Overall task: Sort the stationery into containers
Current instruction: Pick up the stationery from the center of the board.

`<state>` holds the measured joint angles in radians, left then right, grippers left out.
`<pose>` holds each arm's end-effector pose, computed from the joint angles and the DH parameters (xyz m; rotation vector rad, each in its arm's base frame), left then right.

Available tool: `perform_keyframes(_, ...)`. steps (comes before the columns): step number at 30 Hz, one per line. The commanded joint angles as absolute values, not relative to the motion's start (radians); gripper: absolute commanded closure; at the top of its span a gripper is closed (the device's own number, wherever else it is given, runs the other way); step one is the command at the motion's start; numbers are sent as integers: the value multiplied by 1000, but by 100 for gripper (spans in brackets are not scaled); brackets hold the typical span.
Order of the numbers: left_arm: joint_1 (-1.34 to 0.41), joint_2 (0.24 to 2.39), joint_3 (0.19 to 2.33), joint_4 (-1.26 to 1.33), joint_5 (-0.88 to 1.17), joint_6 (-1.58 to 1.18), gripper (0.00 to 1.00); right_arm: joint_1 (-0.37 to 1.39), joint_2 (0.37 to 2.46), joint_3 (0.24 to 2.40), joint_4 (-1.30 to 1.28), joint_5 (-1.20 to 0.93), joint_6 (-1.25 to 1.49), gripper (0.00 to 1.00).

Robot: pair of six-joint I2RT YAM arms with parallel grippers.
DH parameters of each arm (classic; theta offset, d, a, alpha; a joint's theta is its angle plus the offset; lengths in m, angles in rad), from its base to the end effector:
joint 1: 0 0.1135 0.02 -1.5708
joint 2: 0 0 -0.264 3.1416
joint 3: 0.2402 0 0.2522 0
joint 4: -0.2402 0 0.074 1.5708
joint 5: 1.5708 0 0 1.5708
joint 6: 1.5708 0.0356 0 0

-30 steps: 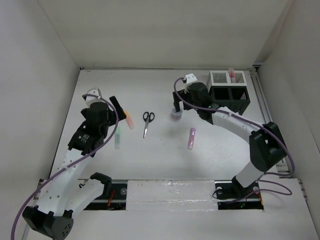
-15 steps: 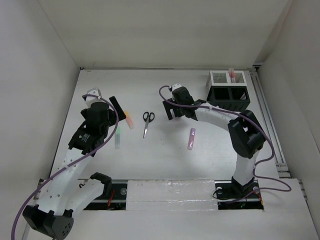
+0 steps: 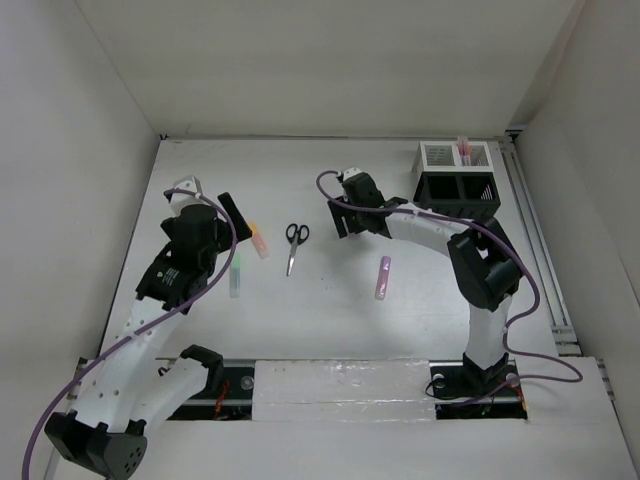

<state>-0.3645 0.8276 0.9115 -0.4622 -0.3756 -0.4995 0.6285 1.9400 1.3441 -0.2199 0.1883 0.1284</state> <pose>0.1728 -0.0520 0.3486 -0.3749 1.8905 -0.2132 0.3488 0.2453 0.1925 -0.5006 2.3190 0.1393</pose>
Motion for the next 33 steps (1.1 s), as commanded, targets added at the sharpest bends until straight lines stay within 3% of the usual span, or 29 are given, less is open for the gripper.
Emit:
perform_keyframes(1, -362, 804, 943, -457, -390, -500, 0, 624, 1950, 1394, -199, 199, 130, 23)
perform_keyframes(5, -362, 804, 943, -457, -390, -500, 0, 624, 1950, 1394, -199, 199, 130, 30)
perform_keyframes(15, -362, 795, 943, -457, -390, -500, 0, 606, 1968, 1394, -199, 181, 130, 32)
perform_keyframes(16, -362, 795, 943, -457, -390, -500, 0, 606, 1977, 1394, -199, 181, 130, 35)
perform_keyframes(19, -362, 795, 943, -457, -390, -500, 0, 606, 1977, 1394, -199, 181, 130, 58)
perform_keyframes(20, -362, 795, 943, -457, -390, -500, 0, 606, 1977, 1394, -199, 181, 130, 72)
perform_keyframes(23, -362, 785, 943, -457, -390, -500, 0, 597, 1968, 1394, -209, 170, 130, 98)
perform_keyframes(33, -362, 785, 943, -457, -390, -500, 0, 574, 1842, 1483, -281, 183, 58, 100)
